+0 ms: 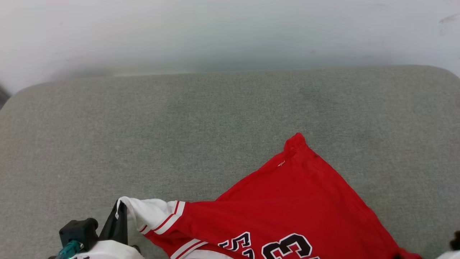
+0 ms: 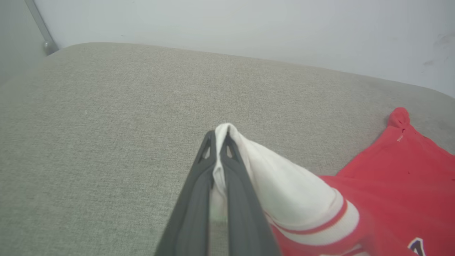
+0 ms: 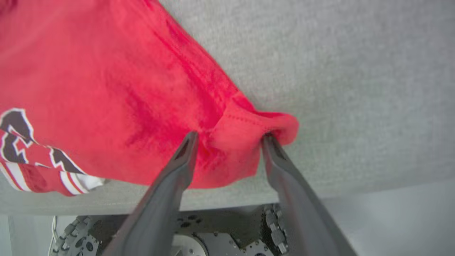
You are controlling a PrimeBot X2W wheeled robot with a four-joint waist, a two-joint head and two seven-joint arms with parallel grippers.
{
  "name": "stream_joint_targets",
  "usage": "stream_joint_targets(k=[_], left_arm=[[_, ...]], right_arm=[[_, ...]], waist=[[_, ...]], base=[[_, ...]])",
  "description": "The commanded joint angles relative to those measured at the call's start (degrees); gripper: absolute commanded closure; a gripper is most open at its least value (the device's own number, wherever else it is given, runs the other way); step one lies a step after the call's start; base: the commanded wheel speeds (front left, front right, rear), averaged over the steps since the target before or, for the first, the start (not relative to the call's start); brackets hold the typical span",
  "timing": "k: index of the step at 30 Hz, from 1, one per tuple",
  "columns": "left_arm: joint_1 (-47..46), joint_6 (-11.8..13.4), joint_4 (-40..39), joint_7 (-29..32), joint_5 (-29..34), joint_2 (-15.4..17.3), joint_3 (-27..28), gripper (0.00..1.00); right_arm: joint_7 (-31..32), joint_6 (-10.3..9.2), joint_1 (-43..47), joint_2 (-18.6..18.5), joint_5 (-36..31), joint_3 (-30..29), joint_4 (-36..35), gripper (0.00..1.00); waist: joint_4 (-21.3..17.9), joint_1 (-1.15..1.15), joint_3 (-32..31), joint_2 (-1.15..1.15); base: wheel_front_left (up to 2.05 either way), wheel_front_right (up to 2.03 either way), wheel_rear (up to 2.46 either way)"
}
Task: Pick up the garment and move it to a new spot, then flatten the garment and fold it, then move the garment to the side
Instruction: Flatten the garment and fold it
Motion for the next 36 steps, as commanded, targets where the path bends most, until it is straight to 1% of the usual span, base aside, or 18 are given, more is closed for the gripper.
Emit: stream_joint_targets(k=[1,4,6,8,10,13,18,19,22,23,26,29,30,31,33,34,35,36], left_arm=[[-1.04,0.21,-0.47,0.30,0.53,-0.01,-0.37,1.00],[-1.84,0.19,-1.02,0.58,0.84,-0.16,-0.90,1.00],[-2.61,0.21,-1.47,0.70,1.07,-0.36,-1.19,1.00],[-3.37,0.32,-2.04,0.61,1.17,-0.69,-1.53,1.00],[-4.20,0.33,-2.59,0.73,1.58,-0.87,-1.98,1.00],[-5.72,0.12,-3.17,0.92,2.05,-1.29,-2.74,1.00],[-8.12,-0.58,-3.47,0.65,2.50,-2.32,-4.12,1.00],[-8.12,-0.58,-3.47,0.65,2.50,-2.32,-4.12,1.00],[-9.56,-1.16,-3.41,0.37,2.63,-2.84,-4.77,1.00],[-10.44,-1.53,-3.26,0.07,2.80,-3.19,-5.24,1.00],[-11.84,-2.11,-2.95,-0.41,2.99,-3.97,-5.93,1.00],[-13.06,-2.53,-2.59,-0.99,3.01,-4.55,-6.29,1.00],[-13.63,-2.99,-2.25,-1.30,2.90,-4.79,-6.53,1.00],[-13.92,-3.11,-1.92,-1.52,2.83,-4.94,-6.64,1.00],[-14.35,-3.28,-1.41,-1.84,2.68,-5.25,-6.75,1.00],[-14.35,-3.28,-1.41,-1.84,2.68,-5.25,-6.75,1.00],[-14.38,-3.43,-1.11,-2.02,2.66,-5.28,-6.74,1.00],[-14.30,-3.42,-0.79,-2.16,2.41,-5.46,-6.64,1.00]], right_arm=[[-4.37,-0.04,-2.91,-0.10,0.13,-0.97,-0.37,0.00],[-12.81,-0.03,-7.00,0.19,0.59,-1.95,0.99,0.00],[-17.70,-0.04,-10.57,-0.50,0.44,-1.85,2.28,0.00],[-20.98,-0.03,-14.34,-0.74,0.67,-1.17,4.06,0.00],[-21.90,-0.03,-18.49,-1.93,1.42,0.79,6.70,0.00],[-18.74,-0.02,-24.69,-4.83,1.83,5.16,10.10,0.00],[-8.37,-0.03,-34.85,-11.17,4.48,13.07,15.86,0.00],[-8.37,-0.03,-34.85,-11.17,4.48,13.07,15.86,0.00],[-2.07,-0.03,-40.14,-14.02,6.06,17.67,18.96,0.00],[0.67,-0.03,-43.00,-14.85,7.23,20.49,20.75,0.00],[2.91,-0.03,-46.40,-16.08,8.57,24.47,23.46,0.00],[3.90,-0.03,-49.00,-16.05,9.90,28.03,26.38,0.00],[4.89,-0.03,-49.74,-15.77,11.29,29.69,29.04,0.00],[5.44,-0.03,-50.10,-15.94,11.65,30.98,30.01,0.00],[6.57,-0.03,-49.95,-15.57,13.16,32.84,32.20,0.00],[6.57,-0.03,-49.95,-15.57,13.16,32.84,32.20,0.00],[7.03,-0.03,-49.82,-15.58,13.41,33.88,33.05,0.40],[7.29,-0.03,-49.83,-15.56,13.93,34.70,33.71,0.67]], waist=[[0.34,0.01,0.44,0.00],[1.00,0.01,1.13,0.00],[1.57,0.01,1.84,0.00],[2.17,0.01,2.66,0.00],[2.89,0.01,3.62,0.00],[4.02,0.01,4.93,0.00],[6.26,0.01,6.75,0.00],[6.26,0.01,6.75,0.00],[7.84,0.01,8.00,0.00],[8.86,0.01,8.83,0.00],[10.24,0.01,10.27,0.00],[11.13,0.01,11.69,0.00],[11.66,0.01,12.38,0.00],[11.87,0.01,12.64,0.00],[12.13,0.01,13.02,0.00],[12.13,0.01,13.02,0.00],[12.17,0.01,13.10,0.00],[12.17,0.01,13.18,0.00]], base=[[0.00,0.00,0.00],[0.00,0.00,0.00],[0.00,0.00,0.00],[0.00,0.00,0.00],[0.00,0.00,0.00],[0.00,0.00,0.00],[0.00,0.00,0.00],[0.00,0.00,0.00],[0.00,0.00,0.00],[0.00,0.00,0.00],[0.00,0.00,0.00],[0.00,0.00,0.00],[0.00,0.00,0.00],[0.00,0.00,0.00],[0.00,0.00,0.00],[0.00,0.00,0.00],[0.00,0.00,0.00],[0.00,0.00,0.00]])
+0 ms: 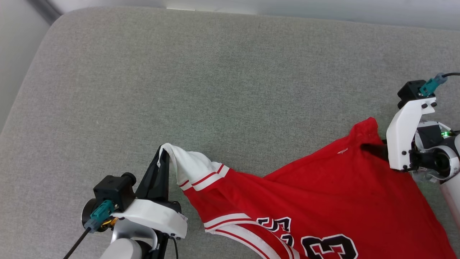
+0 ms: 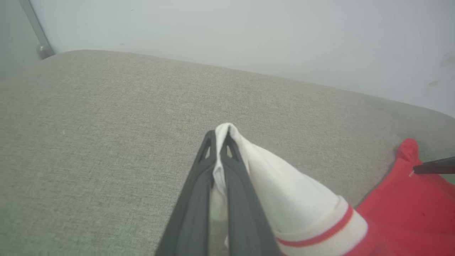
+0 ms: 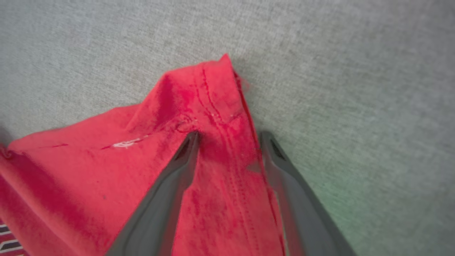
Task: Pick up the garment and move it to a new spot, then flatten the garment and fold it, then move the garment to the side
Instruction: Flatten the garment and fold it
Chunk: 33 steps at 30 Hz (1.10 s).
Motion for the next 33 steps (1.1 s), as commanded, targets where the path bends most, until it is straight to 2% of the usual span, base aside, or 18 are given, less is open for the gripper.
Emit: stream_joint_targets(k=[1,7,12,18,21,25,33], left_arm=[[-0.33,-0.24,0.41,-0.51,-0.27,-0.25,0.22,1.00],[0.29,-0.73,2.23,-1.42,-0.94,-0.63,0.40,1.00],[0.26,-0.97,2.62,-1.10,-1.01,1.63,1.42,1.00],[-2.89,-1.53,2.01,0.22,-1.46,4.80,3.69,1.00],[-6.67,-2.78,3.55,1.28,-2.04,6.36,5.07,1.00],[-14.56,-4.74,8.05,2.45,-3.91,6.55,6.76,1.00],[-32.59,-8.15,21.32,3.29,-3.50,6.73,7.15,1.00]], right_arm=[[0.81,-0.02,1.86,1.21,0.90,1.69,2.12,1.00],[-3.31,-0.02,-0.78,0.03,2.02,4.30,2.46,1.00],[-10.55,-0.02,-3.78,-0.84,1.85,4.81,2.31,1.00],[-17.88,-0.02,-6.03,0.08,0.30,6.52,4.37,1.00],[-21.63,-0.02,-7.46,0.98,-0.59,6.75,6.12,1.00],[-25.81,-0.03,-10.82,2.07,-2.39,7.00,9.05,1.00],[-33.81,-0.03,-21.43,5.20,-5.70,5.81,14.71,1.00]], waist=[[0.04,-0.01,0.12,0.00],[-0.32,-0.01,-1.17,0.00],[-1.91,-0.01,-3.85,0.00],[-4.92,-0.01,-8.60,0.00],[-6.49,-0.01,-10.80,0.00],[-8.50,-0.01,-12.62,0.00],[-12.53,-0.01,-11.07,0.00]], base=[[0.00,0.00,0.00],[0.00,0.00,0.00],[0.00,0.00,0.00],[0.00,0.00,0.00],[0.00,0.00,0.00],[0.00,0.00,0.00],[0.00,0.00,0.00]])
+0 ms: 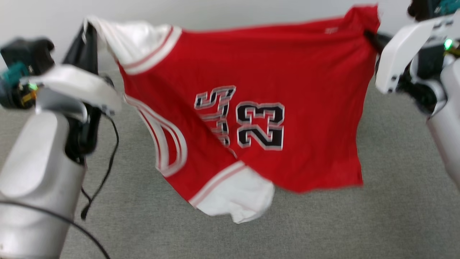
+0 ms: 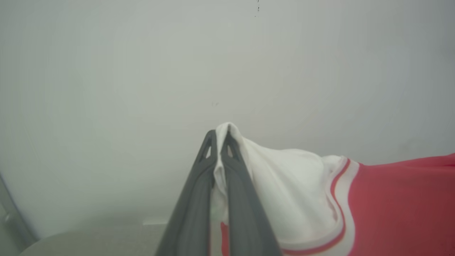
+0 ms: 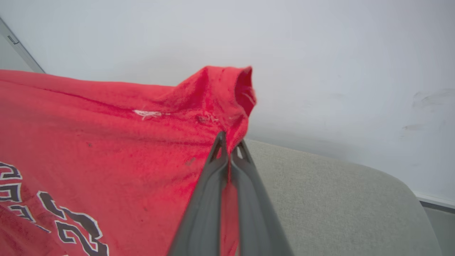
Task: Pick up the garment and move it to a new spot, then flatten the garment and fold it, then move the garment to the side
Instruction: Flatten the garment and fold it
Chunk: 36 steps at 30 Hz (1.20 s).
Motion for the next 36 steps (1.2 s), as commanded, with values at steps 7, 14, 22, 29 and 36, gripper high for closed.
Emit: stream_joint_targets(k=[7,14,22,29,36], left_arm=[[-17.29,-2.00,9.93,-1.62,1.62,-0.50,0.18,1.00],[-33.80,-3.34,16.14,-3.81,3.75,-0.58,-0.03,1.00],[-48.61,-4.56,20.68,-5.33,5.91,-0.47,-0.61,1.00],[-54.91,-5.08,24.45,-6.46,6.02,-0.40,-0.45,1.00],[-53.04,-6.85,29.23,-7.44,4.87,-1.18,-0.50,1.00]], right_arm=[[-6.17,-0.04,-11.93,0.71,-1.61,-2.52,3.36,1.00],[-9.67,-0.05,-23.95,-0.34,-3.01,-3.89,4.62,1.00],[-11.75,-0.05,-35.47,-1.15,-4.23,-4.95,6.20,1.00],[-13.57,-0.05,-41.61,0.20,-5.55,-4.35,8.25,1.00],[-15.16,-0.05,-40.94,1.87,-4.43,-2.37,11.39,1.00]], waist=[[-1.86,0.00,6.02,0.00],[-2.09,0.00,13.24,0.00],[-1.89,0.00,21.35,0.00],[-1.89,0.00,26.47,0.00],[-1.45,0.00,28.30,0.00]], base=[[0.00,0.00,0.00],[0.00,0.00,0.00],[0.00,0.00,0.00],[0.00,0.00,0.00],[0.00,0.00,0.00]])
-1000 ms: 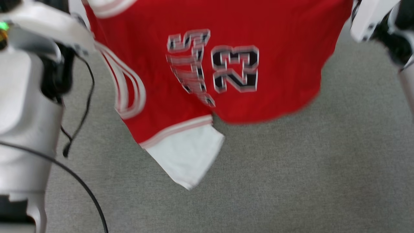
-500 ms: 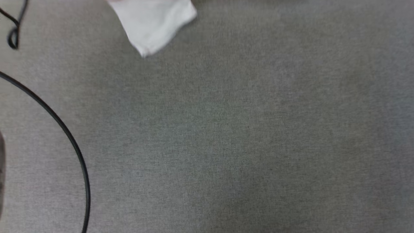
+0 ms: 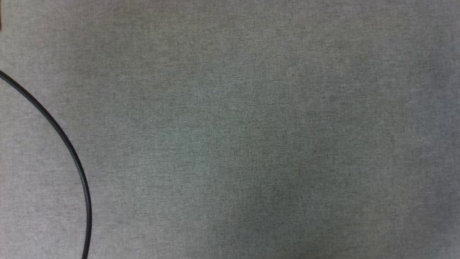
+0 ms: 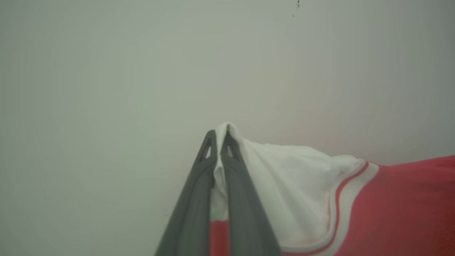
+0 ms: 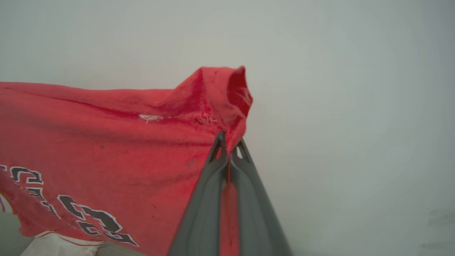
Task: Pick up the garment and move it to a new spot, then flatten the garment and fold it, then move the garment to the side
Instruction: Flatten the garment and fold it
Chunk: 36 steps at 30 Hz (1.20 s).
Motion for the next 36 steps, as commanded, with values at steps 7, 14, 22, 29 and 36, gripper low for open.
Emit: stream_joint_targets(k=[7,14,22,29,36], left_arm=[[6.81,-2.63,4.20,-0.91,-2.25,-1.51,-0.33,1.00],[20.04,-4.46,4.92,-1.58,-3.68,-2.72,-1.05,1.00],[41.83,-5.03,-0.59,-1.83,-5.51,-2.13,-1.38,1.00],[62.12,-2.10,-12.41,-0.05,-8.70,-1.18,0.05,1.00],[81.02,4.62,-29.91,5.01,-11.67,1.36,1.86,1.00]], right_arm=[[-1.62,-0.06,6.52,0.50,2.59,3.63,2.44,1.00],[-2.80,-0.06,19.37,0.48,7.46,9.43,0.61,1.00],[-4.27,-0.05,35.97,-1.26,13.84,15.08,-3.90,1.00],[-5.48,-0.05,49.34,-4.13,17.63,18.28,-9.48,1.00],[-6.39,-0.05,61.71,-7.02,19.79,17.75,-15.61,1.00]], waist=[[1.23,-0.01,-1.95,0.00],[1.60,-0.01,-8.56,0.00],[0.94,-0.01,-17.06,0.00],[0.77,-0.01,-23.22,0.00],[0.58,-0.01,-27.98,0.00]], base=[[0.00,0.00,0.00],[0.00,0.00,0.00],[0.00,0.00,0.00],[0.00,0.00,0.00],[0.00,0.00,0.00]])
